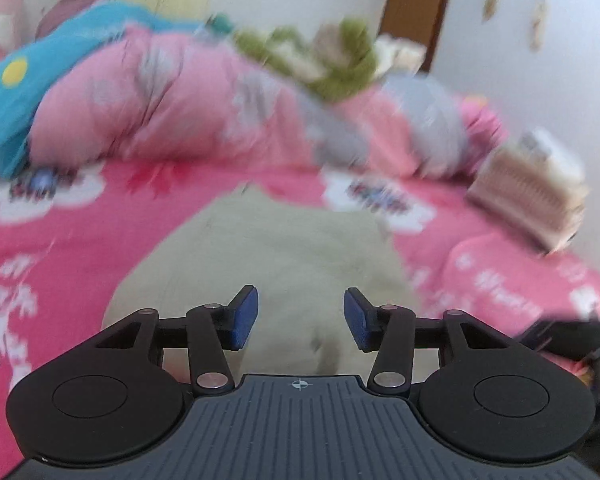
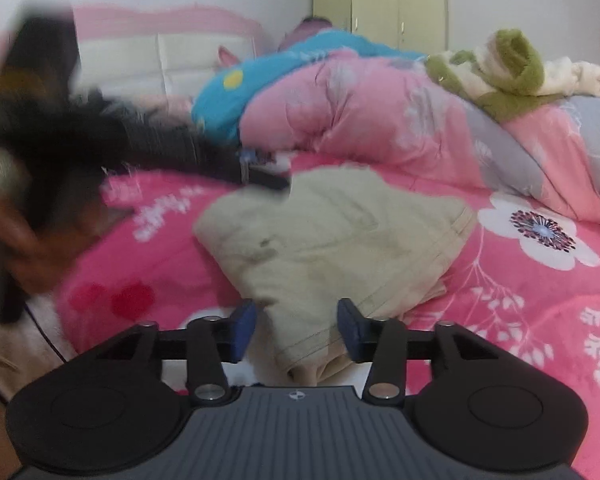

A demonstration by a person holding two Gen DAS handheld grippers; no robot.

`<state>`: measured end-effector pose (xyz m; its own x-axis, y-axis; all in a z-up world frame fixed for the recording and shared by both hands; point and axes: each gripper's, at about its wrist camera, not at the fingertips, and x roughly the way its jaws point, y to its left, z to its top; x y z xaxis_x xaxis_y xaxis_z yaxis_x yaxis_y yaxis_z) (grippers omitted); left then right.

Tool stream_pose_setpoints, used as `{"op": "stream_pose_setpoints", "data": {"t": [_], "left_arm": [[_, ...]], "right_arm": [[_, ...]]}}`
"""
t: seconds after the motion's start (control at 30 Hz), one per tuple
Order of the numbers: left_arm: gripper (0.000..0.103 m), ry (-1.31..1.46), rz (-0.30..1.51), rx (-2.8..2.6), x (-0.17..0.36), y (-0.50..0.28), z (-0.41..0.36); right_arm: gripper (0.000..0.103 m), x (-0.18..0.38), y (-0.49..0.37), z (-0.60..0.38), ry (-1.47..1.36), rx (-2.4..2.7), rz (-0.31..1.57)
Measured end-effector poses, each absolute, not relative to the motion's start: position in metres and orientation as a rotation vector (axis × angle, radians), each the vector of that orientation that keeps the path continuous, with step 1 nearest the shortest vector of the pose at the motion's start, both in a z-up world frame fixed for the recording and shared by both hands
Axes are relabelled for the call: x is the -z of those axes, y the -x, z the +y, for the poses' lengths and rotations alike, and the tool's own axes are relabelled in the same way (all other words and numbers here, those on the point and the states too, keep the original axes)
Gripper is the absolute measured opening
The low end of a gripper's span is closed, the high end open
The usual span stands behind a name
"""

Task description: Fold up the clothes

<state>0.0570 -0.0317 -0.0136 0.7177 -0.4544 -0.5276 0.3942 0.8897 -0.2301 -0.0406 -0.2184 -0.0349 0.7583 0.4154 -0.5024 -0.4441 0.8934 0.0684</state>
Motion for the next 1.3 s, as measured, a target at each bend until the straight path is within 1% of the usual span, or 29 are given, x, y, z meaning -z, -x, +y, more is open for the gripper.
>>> {"op": "stream_pose_setpoints", "data": {"t": [0.07, 0.17, 0.23, 0.27, 0.3, 0.33, 0.37, 0.4, 0.47, 0.53, 0.57, 0.6, 0.67, 0.77, 0.83, 0.87, 0.93, 0.97, 1.03, 1.07, 1.1, 1.13, 1.17, 1.2, 1.23, 1.27, 1.3], "left_arm": [[0.047, 0.135, 0.65, 0.457, 0.022, -0.061, -0.026], [0.048, 0.192, 0.618, 0.432, 0.017, -0.06, -0.007], [0.054, 0.225, 0.572, 0.393, 0.009, -0.06, 0.008], [0.065, 0.242, 0.549, 0.366, 0.006, -0.061, 0.016], [0.081, 0.255, 0.529, 0.336, 0.004, -0.063, 0.024], [0.087, 0.26, 0.521, 0.309, 0.004, -0.067, 0.03], [0.097, 0.252, 0.531, 0.284, 0.006, -0.072, 0.034], [0.098, 0.247, 0.545, 0.266, 0.008, -0.077, 0.038], [0.097, 0.264, 0.597, 0.272, 0.017, -0.089, 0.043], [0.086, 0.31, 0.663, 0.309, 0.027, -0.099, 0.046], [0.067, 0.333, 0.681, 0.33, 0.032, -0.099, 0.047], [0.06, 0.349, 0.694, 0.341, 0.035, -0.098, 0.047], [0.054, 0.348, 0.686, 0.36, 0.037, -0.091, 0.045], [0.05, 0.289, 0.656, 0.418, 0.034, -0.078, 0.036], [0.04, 0.29, 0.666, 0.489, 0.035, -0.074, 0.032], [0.038, 0.297, 0.68, 0.524, 0.036, -0.074, 0.029], [0.039, 0.248, 0.627, 0.509, 0.031, -0.067, 0.025], [0.041, 0.229, 0.588, 0.486, 0.027, -0.065, 0.026], [0.052, 0.227, 0.526, 0.435, 0.021, -0.066, 0.034], [0.068, 0.235, 0.507, 0.407, 0.02, -0.07, 0.038], [0.09, 0.242, 0.488, 0.379, 0.019, -0.074, 0.043], [0.1, 0.242, 0.477, 0.356, 0.02, -0.08, 0.046], [0.102, 0.228, 0.497, 0.346, 0.025, -0.089, 0.046], [0.101, 0.21, 0.544, 0.344, 0.032, -0.101, 0.045], [0.098, 0.201, 0.602, 0.344, 0.039, -0.111, 0.044], [0.082, 0.218, 0.662, 0.357, 0.046, -0.119, 0.044], [0.063, 0.259, 0.689, 0.382, 0.049, -0.12, 0.045]], "right_arm": [[0.063, 0.028, 0.037, -0.24, -0.034, -0.456, 0.522], [0.064, 0.023, 0.011, -0.271, -0.199, -0.383, 0.535], [0.064, 0.02, -0.007, -0.291, -0.307, -0.336, 0.544], [0.064, 0.021, -0.016, -0.296, -0.36, -0.327, 0.553], [0.064, 0.023, -0.025, -0.299, -0.408, -0.328, 0.562], [0.064, 0.025, -0.033, -0.299, -0.443, -0.336, 0.568], [0.064, 0.027, -0.041, -0.297, -0.474, -0.346, 0.576], [0.064, 0.029, -0.048, -0.293, -0.5, -0.36, 0.588], [0.065, 0.037, -0.06, -0.283, -0.519, -0.369, 0.63], [0.065, 0.046, -0.071, -0.272, -0.522, -0.37, 0.682], [0.065, 0.05, -0.076, -0.266, -0.523, -0.37, 0.709], [0.065, 0.055, -0.081, -0.26, -0.524, -0.37, 0.735], [0.065, 0.059, -0.084, -0.255, -0.512, -0.361, 0.755], [0.064, 0.062, -0.083, -0.251, -0.486, -0.342, 0.762], [0.064, 0.063, -0.082, -0.253, -0.485, -0.335, 0.77], [0.064, 0.062, -0.083, -0.252, -0.483, -0.333, 0.774], [0.064, 0.061, -0.084, -0.25, -0.473, -0.33, 0.78], [0.064, 0.06, -0.083, -0.248, -0.465, -0.327, 0.782], [0.064, 0.058, -0.081, -0.244, -0.442, -0.317, 0.786], [0.064, 0.057, -0.08, -0.243, -0.435, -0.312, 0.786], [0.064, 0.057, -0.079, -0.242, -0.43, -0.309, 0.785], [0.064, 0.058, -0.077, -0.242, -0.433, -0.305, 0.784], [0.064, 0.058, -0.075, -0.243, -0.436, -0.302, 0.782], [0.064, 0.059, -0.073, -0.243, -0.44, -0.298, 0.779], [0.064, 0.059, -0.07, -0.244, -0.448, -0.294, 0.776], [0.064, 0.06, -0.069, -0.244, -0.454, -0.29, 0.774], [0.064, 0.06, -0.067, -0.244, -0.458, -0.287, 0.772]]}}
